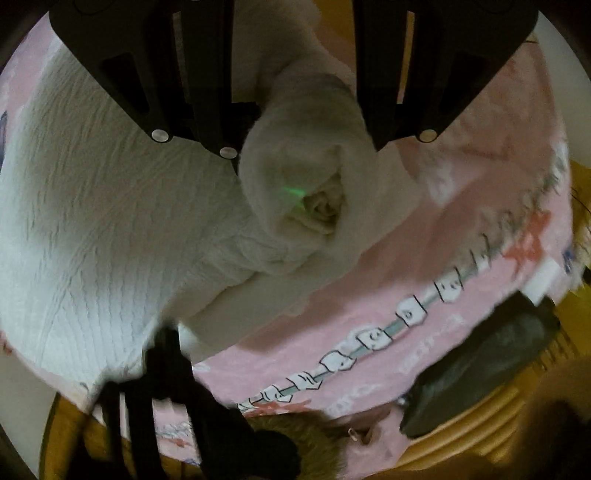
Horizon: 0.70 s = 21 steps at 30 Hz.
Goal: Fold large clothes
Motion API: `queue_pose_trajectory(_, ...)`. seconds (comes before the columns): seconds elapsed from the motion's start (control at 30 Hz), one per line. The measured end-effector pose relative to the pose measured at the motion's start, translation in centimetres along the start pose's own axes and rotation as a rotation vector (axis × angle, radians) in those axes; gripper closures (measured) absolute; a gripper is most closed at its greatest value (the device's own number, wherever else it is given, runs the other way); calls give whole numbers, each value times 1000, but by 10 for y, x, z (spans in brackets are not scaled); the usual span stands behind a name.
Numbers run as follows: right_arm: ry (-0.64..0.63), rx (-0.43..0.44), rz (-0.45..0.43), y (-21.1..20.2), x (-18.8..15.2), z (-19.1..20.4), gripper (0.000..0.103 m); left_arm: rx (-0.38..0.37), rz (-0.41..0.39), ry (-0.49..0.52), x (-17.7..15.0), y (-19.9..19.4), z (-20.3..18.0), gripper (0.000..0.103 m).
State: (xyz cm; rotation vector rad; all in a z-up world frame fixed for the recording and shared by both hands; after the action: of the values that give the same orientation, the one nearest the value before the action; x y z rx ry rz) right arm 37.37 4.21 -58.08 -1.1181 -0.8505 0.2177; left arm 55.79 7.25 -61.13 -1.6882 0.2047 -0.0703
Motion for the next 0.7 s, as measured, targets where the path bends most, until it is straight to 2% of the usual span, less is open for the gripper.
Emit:
queue_pose_trajectory(0.2,16,-21,-16,-9,3,-10,78,42,56,15,-1,31,5,102)
queue_pose_trajectory(0.33,124,27,-3,-36,1,-27,76,55,87,50,-14,50,-8,101)
queue_pose_trajectory(0.4,185,86,34,-57,-4,-38,76,50,77,53,-17,52,-15,101)
queue_pose_trajectory(0.43,202,104,44,-65,-5,-41,72,46,73,46,-18,53,-15,101)
queue_pose_trajectory(0.47,230,127,48,-85,-6,-47,61,32,71,26,-18,54,-15,101)
queue_pose_trajectory(0.5,242,133,45,-99,-6,-50,45,23,73,6,-20,57,-13,101)
queue_pose_trajectory(0.6,261,120,15,-145,10,-67,44,-9,68,-38,-27,59,-7,101)
queue_pose_trajectory(0.7,380,45,-8,-166,46,-114,37,-43,55,-80,-34,59,-1,101)
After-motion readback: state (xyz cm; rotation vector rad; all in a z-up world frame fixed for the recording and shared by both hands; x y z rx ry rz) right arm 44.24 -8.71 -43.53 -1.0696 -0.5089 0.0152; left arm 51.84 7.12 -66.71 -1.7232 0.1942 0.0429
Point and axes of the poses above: each gripper's, at about its wrist camera, not at the fingertips, and y roughly the way its jaws point, z to its left, x to its top, the point moved 7 cm from there along y, roughly the way its jaws point, and after that the axes turned 5 degrees about x, right-handed, at the moved point
